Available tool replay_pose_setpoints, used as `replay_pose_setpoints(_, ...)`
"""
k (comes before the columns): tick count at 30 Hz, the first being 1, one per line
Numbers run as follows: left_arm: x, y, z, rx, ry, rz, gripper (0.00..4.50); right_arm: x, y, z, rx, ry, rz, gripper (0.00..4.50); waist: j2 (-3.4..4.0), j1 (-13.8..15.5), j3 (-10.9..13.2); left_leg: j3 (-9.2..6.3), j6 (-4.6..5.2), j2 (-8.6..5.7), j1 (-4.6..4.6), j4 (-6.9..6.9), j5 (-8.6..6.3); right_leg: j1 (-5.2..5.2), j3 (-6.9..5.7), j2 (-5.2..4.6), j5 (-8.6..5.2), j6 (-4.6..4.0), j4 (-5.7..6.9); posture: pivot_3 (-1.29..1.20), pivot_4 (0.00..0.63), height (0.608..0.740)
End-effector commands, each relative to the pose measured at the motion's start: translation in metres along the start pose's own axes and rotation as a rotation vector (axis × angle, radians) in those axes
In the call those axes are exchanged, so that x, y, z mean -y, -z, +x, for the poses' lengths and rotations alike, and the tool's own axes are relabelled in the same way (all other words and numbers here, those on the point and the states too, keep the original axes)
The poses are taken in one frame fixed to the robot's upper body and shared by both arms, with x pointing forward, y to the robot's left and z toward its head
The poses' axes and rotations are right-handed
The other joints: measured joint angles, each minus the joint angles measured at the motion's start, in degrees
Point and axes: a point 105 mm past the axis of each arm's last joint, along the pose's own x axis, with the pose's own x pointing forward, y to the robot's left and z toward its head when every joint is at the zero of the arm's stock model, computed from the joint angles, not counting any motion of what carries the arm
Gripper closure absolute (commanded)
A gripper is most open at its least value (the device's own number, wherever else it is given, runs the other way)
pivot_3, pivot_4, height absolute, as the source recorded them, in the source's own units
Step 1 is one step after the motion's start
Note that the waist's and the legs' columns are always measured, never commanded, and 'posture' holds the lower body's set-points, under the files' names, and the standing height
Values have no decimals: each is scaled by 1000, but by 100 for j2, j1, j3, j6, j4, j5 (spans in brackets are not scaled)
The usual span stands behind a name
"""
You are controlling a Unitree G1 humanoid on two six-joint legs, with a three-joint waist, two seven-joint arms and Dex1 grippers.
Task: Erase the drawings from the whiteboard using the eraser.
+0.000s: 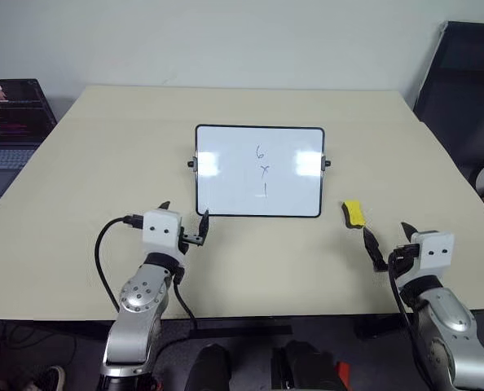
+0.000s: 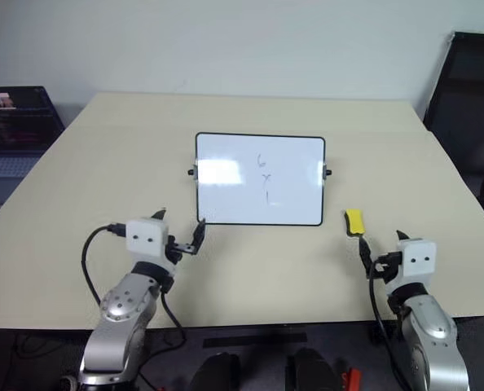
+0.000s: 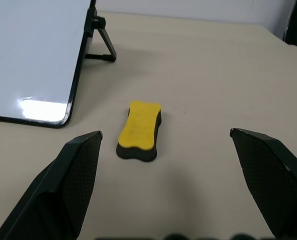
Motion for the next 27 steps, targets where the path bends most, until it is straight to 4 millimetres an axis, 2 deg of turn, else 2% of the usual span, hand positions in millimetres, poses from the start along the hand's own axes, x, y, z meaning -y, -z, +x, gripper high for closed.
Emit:
replay_pose_setpoints(1, -2, -11, -4, 45, -8, 12, 0, -3, -13, -1, 40, -1, -6, 45, 0, 0, 0, 0, 0, 0, 0, 1, 0, 0, 0, 0, 0, 0, 0, 0, 150, 740)
replay_pose_setpoints(3, -3, -6, -6, 40, -10, 11, 0, -1, -12, 0, 38, 14, -30, 45, 0, 0, -1, 2, 0, 0, 2, 3, 0, 0, 0, 0, 1, 2, 0, 0, 150, 740)
replay_pose_setpoints(5, -2, -5, -8, 36, -14, 2, 0, 3, -20, 1, 63, 53, -36, 45, 0, -1, -1, 1, 0, 0, 2, 3, 0, 1, 0, 0, 1, 1, 1, 0, 150, 740)
replay_pose_setpoints(8, 6, -7, -8, 44, 42, 2, 0, -1, -29, 0, 79, 40, -18, 45, 1, 1, 0, 0, 0, 0, 1, 3, 0, 0, 0, 0, 1, 1, 1, 0, 150, 740)
replay_pose_setpoints(12, -6, -2, -9, 33, 34, 14, 0, -12, -30, 0, 65, -4, 8, 45, 1, 1, -1, -1, 0, 1, 1, 0, 0, 0, -1, 1, 0, -1, 0, 0, 150, 740)
replay_pose_setpoints(16, -4, -14, -3, 89, 126, 20, 0, -17, -29, 4, 63, -20, 17, 45, 2, 1, -1, -1, 0, 2, 1, 1, 0, 0, -2, 1, 0, -1, 0, 0, 150, 740)
replay_pose_setpoints(20, 0, -22, 1, 122, 263, 42, 0, -27, -33, 11, 67, -43, 44, 45, 3, -3, -1, 2, 0, 1, 1, 2, 0, -1, -2, 1, 0, -1, 0, 0, 150, 740)
replay_pose_setpoints(21, -6, -20, 1, 120, 277, 53, 0, -30, -34, 12, 65, -35, 50, 45, 4, -4, -1, 3, 0, 1, 2, 1, 0, -1, -3, 1, 0, -1, -1, 0, 150, 740)
replay_pose_setpoints(23, 0, -27, 5, 130, 375, 68, 0, -27, -42, 14, 70, -17, 47, 45, 5, -3, 1, 2, 0, 3, 1, 0, 0, -2, -4, 1, -1, -2, 0, 0, 150, 740)
replay_pose_setpoints(24, 4, -30, 7, 130, 442, 60, 0, -27, -47, 15, 76, -10, 56, 45, 6, -3, 2, -1, 0, 2, 0, 0, 0, -4, -4, 1, -1, -3, 0, 0, 150, 740)
replay_pose_setpoints(27, 32, -42, 9, 157, 683, 91, 0, -18, -55, 16, 66, 18, 100, 45, 6, 8, 2, 0, 0, 1, -2, 1, 0, -5, -9, 2, -1, -2, 1, 0, 150, 740)
